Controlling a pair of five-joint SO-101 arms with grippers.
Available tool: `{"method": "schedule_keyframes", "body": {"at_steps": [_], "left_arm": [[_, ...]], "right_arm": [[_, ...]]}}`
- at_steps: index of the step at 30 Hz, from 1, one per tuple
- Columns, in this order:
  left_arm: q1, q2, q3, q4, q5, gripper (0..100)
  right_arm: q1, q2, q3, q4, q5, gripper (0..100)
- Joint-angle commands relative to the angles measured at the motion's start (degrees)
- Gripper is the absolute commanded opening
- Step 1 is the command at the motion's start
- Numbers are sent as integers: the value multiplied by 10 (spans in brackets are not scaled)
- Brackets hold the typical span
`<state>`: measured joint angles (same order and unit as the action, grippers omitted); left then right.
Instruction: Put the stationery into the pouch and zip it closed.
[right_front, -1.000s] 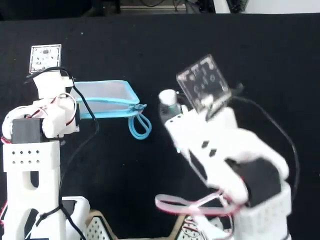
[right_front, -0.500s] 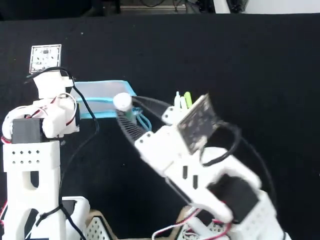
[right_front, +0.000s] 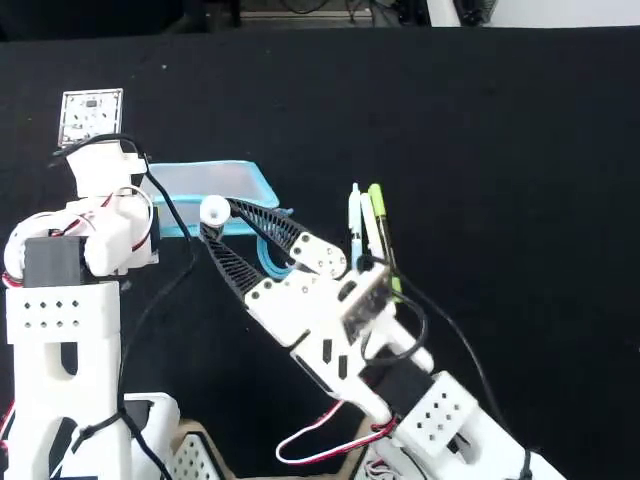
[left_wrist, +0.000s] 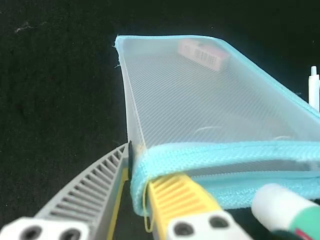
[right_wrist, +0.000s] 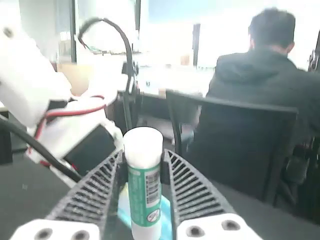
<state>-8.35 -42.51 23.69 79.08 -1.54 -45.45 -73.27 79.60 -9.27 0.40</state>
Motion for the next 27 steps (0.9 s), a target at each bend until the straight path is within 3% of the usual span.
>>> {"method": "schedule_keyframes", "body": {"at_steps": [1, 10, 20, 27], "left_arm": [[-3, -5, -2, 1, -1, 30], [-3, -5, -2, 1, -1, 30], [-3, -5, -2, 1, -1, 30], [-3, -5, -2, 1, -2, 30]], "right_arm": [[-4, -15, 0, -60, -1, 11], [-2, 32, -7, -69, -1, 11], [51, 236, -44, -203, -1, 11], [15, 250, -34, -163, -2, 12]]}}
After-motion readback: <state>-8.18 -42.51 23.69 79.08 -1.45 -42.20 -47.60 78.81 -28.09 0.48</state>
